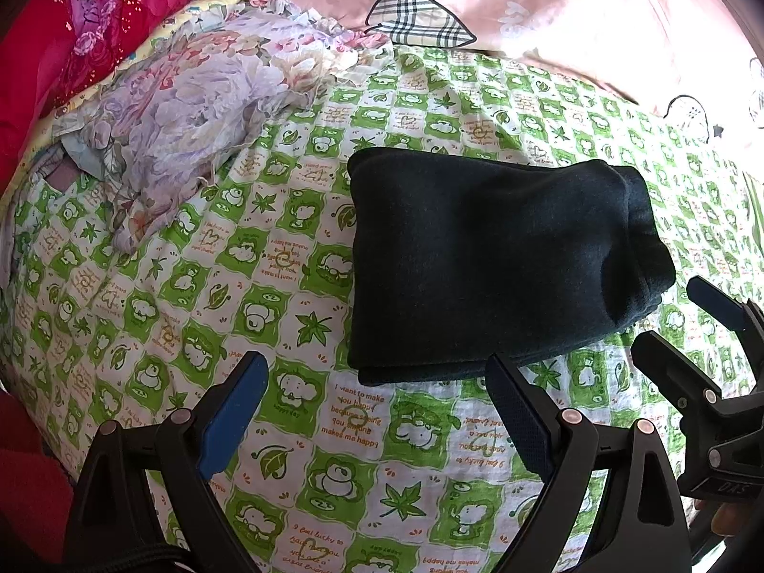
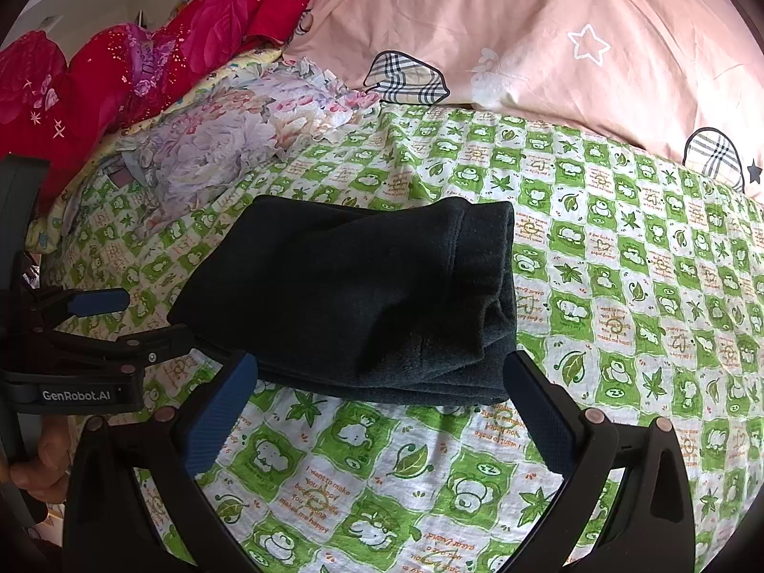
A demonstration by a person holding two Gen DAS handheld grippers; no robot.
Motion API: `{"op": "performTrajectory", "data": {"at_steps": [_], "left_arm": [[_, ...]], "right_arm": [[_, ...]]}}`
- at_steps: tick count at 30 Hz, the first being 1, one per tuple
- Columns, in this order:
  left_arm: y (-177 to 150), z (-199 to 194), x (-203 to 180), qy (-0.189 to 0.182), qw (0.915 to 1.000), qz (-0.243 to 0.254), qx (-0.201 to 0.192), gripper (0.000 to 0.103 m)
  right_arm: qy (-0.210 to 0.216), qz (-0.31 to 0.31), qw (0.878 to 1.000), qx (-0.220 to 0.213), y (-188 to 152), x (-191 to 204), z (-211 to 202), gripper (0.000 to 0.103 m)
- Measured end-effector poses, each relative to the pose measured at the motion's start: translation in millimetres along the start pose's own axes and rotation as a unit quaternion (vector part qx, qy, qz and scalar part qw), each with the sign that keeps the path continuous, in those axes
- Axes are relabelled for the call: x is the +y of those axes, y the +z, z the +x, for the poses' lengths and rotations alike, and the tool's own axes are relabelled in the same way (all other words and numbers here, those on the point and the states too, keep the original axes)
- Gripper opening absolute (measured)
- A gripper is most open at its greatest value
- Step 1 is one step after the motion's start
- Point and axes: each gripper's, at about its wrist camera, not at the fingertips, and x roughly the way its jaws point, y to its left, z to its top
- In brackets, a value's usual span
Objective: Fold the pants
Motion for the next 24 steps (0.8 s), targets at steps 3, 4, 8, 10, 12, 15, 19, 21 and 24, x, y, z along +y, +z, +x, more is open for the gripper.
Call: {"op": "performTrajectory", "data": {"at_steps": [3, 4, 8, 10, 12, 15, 19, 21, 24], "left_arm": [[0.0, 0.0, 0.0, 0.0, 1.0, 0.001, 0.0, 0.093], [0.0, -0.1, 0.3, 0.0, 1.0, 0.0, 0.0, 0.093], [-0.1, 0.1, 0.4, -0.001, 1.0, 0.0, 0.001, 0.093], [-0.2, 0.2, 0.0, 0.0, 1.0, 0.0, 0.0, 0.093], [0.0, 0.7, -0.6, -0.002, 1.0, 0.001, 0.001, 0.093], [0.5, -0.1, 0.4, -0.001, 1.0, 0.002, 0.0, 0.093], [3.1, -1.6, 0.8, -0.003, 1.0, 0.001, -0.002, 0.093], [4.8, -2.4, 0.7, -0.006, 1.0, 0.001, -0.001, 0.093], [8.0, -4.0, 0.2, -0.009, 1.0, -0.002, -0.002, 0.093]], "right_arm": [[0.001, -0.001, 1.0, 0.0, 0.3, -0.5, 0.3, 0.103], [0.0, -0.001, 1.0, 0.001, 0.2, -0.6, 0.3, 0.103], [-0.001, 0.001, 1.0, 0.0, -0.1, -1.7, 0.8, 0.103], [-0.001, 0.002, 1.0, 0.001, -0.2, -1.8, 0.8, 0.103], [-0.002, 0.002, 1.0, 0.001, -0.8, -1.0, 0.1, 0.103], [-0.001, 0.003, 1.0, 0.0, -0.7, -1.3, 0.0, 0.103], [-0.004, 0.008, 1.0, -0.001, 0.1, -0.8, -2.4, 0.103], [-0.004, 0.013, 1.0, -0.003, 2.4, -2.5, -4.1, 0.103], [-0.006, 0.016, 1.0, -0.01, 6.1, -4.0, -7.7, 0.103]]}}
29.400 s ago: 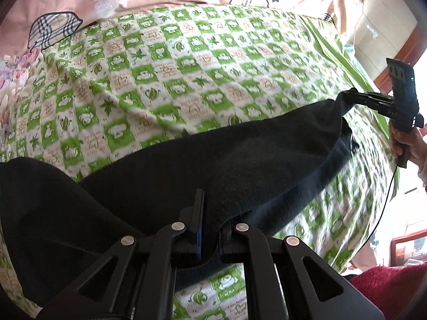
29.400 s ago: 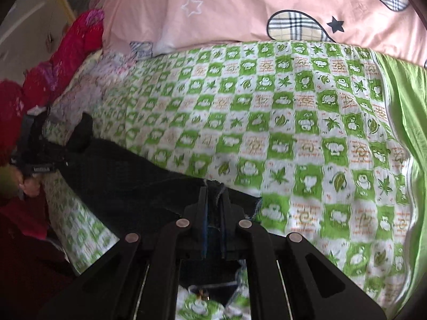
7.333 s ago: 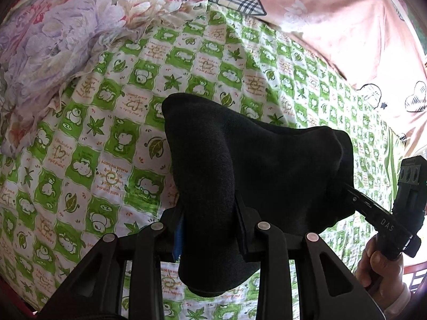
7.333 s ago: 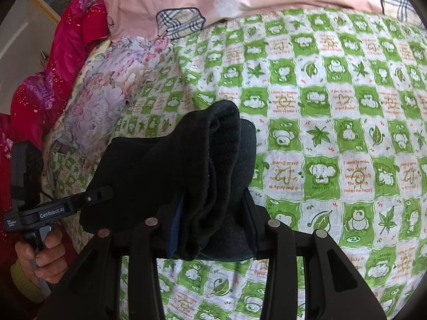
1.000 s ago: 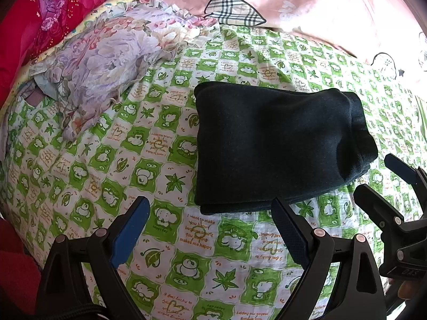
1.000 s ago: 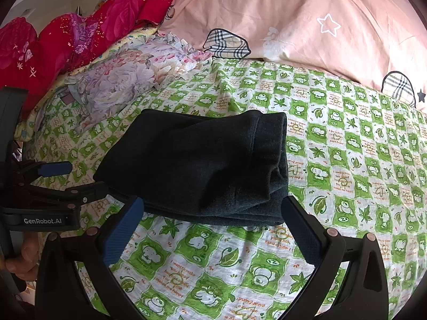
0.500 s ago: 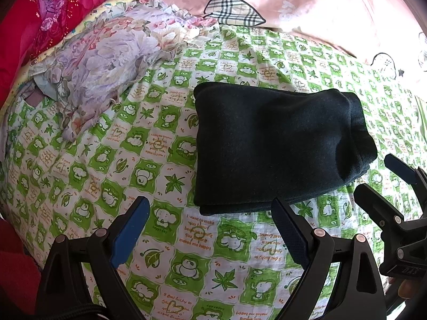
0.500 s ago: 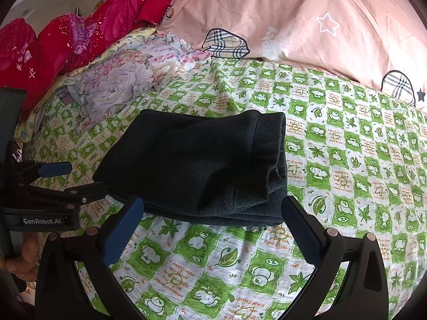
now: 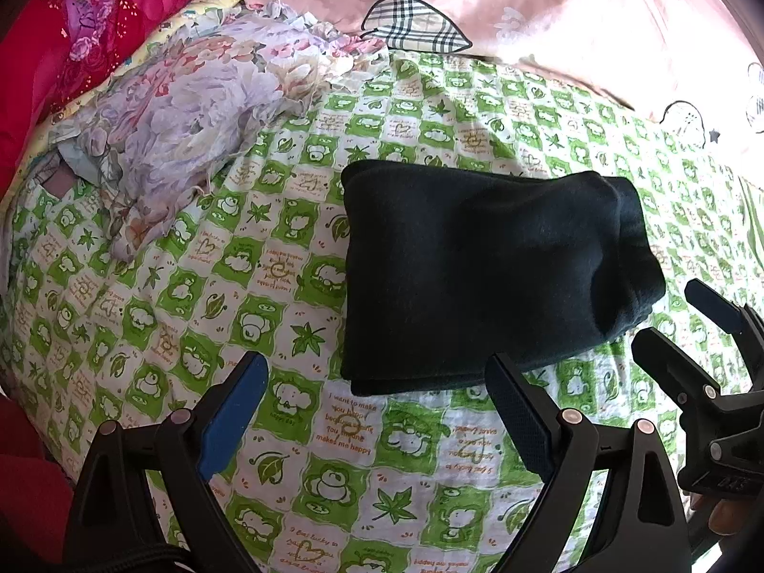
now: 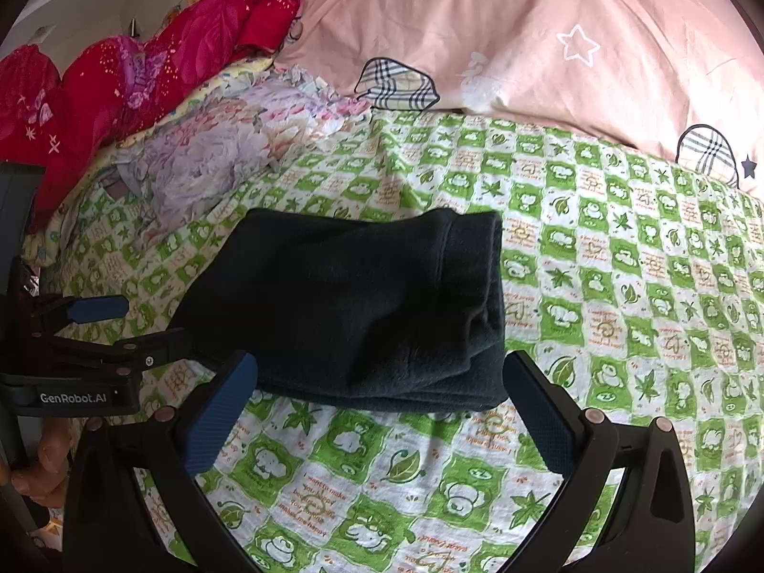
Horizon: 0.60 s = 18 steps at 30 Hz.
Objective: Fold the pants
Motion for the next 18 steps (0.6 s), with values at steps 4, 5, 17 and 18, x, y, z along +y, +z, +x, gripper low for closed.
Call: {"op": "performTrajectory", "data": {"at_steps": [4, 5, 17, 18], "left_arm": [[3.1, -0.7, -0.9, 0.001, 1.0, -0.002, -0.004, 0.093], [3.5, -1.2, -1.2, 0.002, 1.0, -0.002, -0.006, 0.093], [17.0, 0.9, -1.6, 0.008, 0.9999, -0.007, -0.011, 0.093], [18.5, 1.3, -1.2, 0.009, 0.9999, -0.009, -0.01, 0.093]], "right_arm": [[-0.002, 0.004, 1.0, -0.003, 2.6, -2.4, -2.2, 0.103], [-0.002, 0.005, 1.0, -0.003, 3.4, -3.5, -1.9, 0.103], [-0.001, 0.015, 1.0, -0.003, 10.1, -11.6, -0.9, 0.103], [-0.001, 0.016, 1.0, -0.003, 11.1, -12.3, -0.9, 0.103]]}}
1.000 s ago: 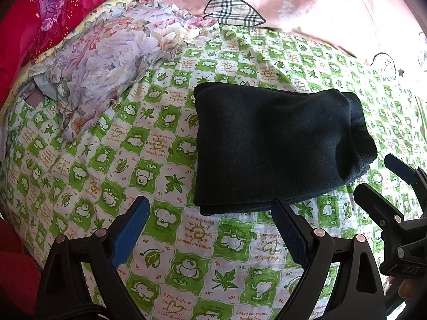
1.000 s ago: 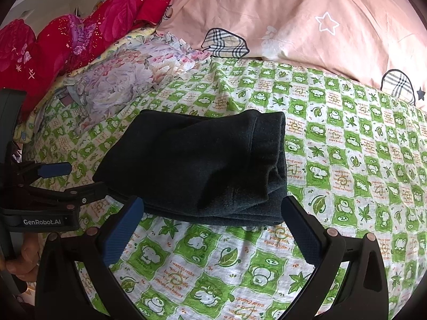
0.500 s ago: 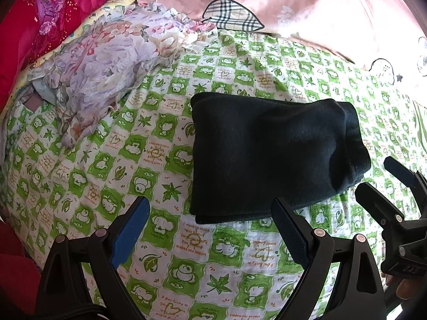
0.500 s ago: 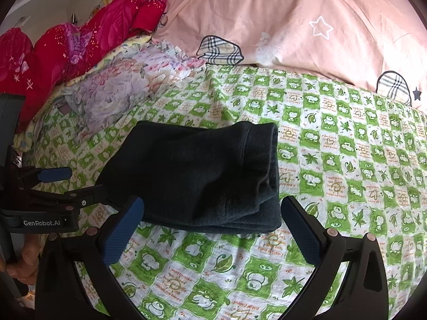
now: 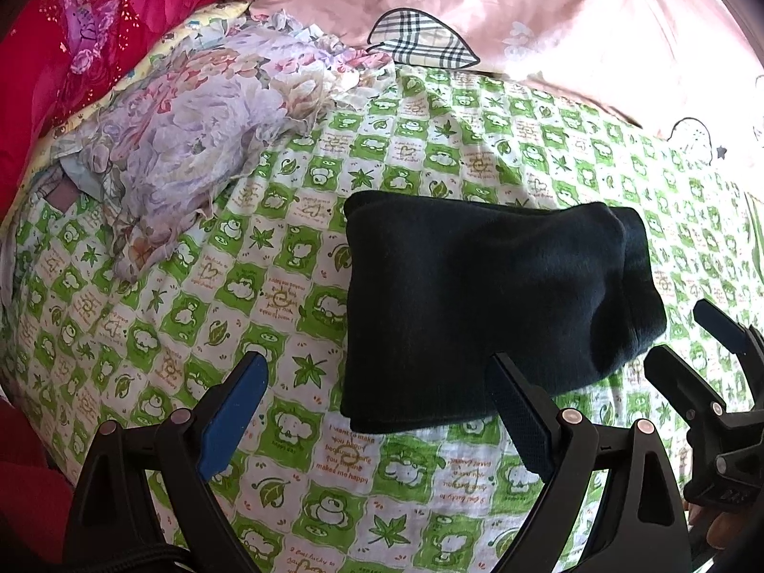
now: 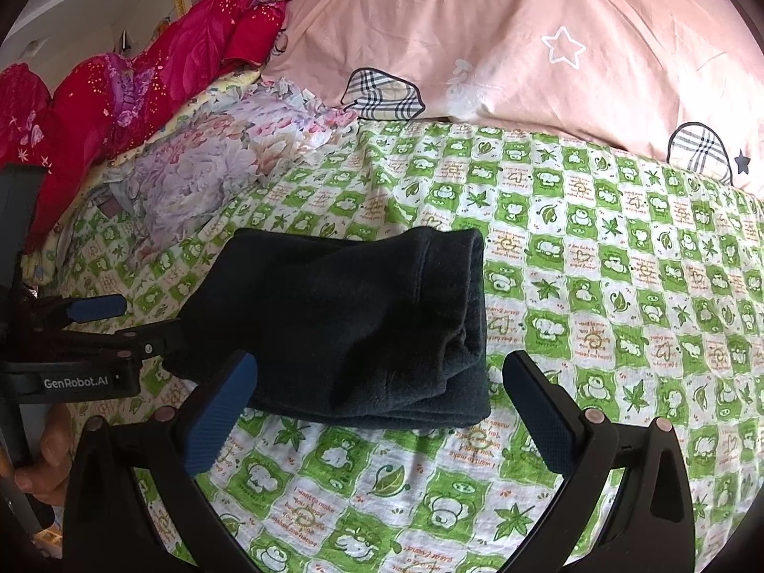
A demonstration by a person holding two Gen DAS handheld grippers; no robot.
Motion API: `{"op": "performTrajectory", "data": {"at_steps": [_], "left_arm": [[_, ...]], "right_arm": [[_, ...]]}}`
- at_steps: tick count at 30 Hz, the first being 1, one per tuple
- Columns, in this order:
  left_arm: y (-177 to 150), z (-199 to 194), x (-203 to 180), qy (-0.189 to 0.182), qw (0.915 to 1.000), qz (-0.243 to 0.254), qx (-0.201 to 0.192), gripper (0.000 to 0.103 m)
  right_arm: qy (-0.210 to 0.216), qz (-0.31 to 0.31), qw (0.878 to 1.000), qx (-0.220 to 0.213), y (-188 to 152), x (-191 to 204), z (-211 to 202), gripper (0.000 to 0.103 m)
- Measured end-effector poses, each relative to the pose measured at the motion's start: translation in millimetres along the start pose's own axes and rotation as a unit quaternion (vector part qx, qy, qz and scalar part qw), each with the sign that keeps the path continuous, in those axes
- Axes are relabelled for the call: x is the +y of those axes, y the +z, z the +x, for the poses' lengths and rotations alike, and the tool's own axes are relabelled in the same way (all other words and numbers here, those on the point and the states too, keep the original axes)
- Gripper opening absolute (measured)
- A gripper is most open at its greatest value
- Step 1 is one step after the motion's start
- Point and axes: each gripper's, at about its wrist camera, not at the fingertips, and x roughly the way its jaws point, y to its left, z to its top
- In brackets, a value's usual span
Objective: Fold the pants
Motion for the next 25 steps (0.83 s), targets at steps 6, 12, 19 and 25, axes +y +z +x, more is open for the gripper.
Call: {"op": "performTrajectory", "data": {"at_steps": [6, 12, 19, 25], "left_arm": [[2.1, 0.4, -2.0, -0.003, 1.0, 0.0, 0.002, 0.093], [1.2, 0.2, -5.3, -0.004, 1.0, 0.002, 0.003, 0.093], [2.0, 0.1, -7.1, -0.002, 1.0, 0.004, 0.002, 0.093], [4.0, -0.2, -9.3, -0.002, 1.0, 0.007, 0.003, 0.093]], "right_arm": [[0.001, 0.003, 1.0, 0.0, 2.4, -1.8, 0.7, 0.103], [0.003, 0.003, 1.0, 0.002, 3.9, -2.4, 1.1, 0.103], [0.002, 0.006, 1.0, 0.002, 5.2, -4.9, 0.8, 0.103], [0.002, 0.012, 1.0, -0.005, 6.5, -8.3, -3.2, 0.103]]}}
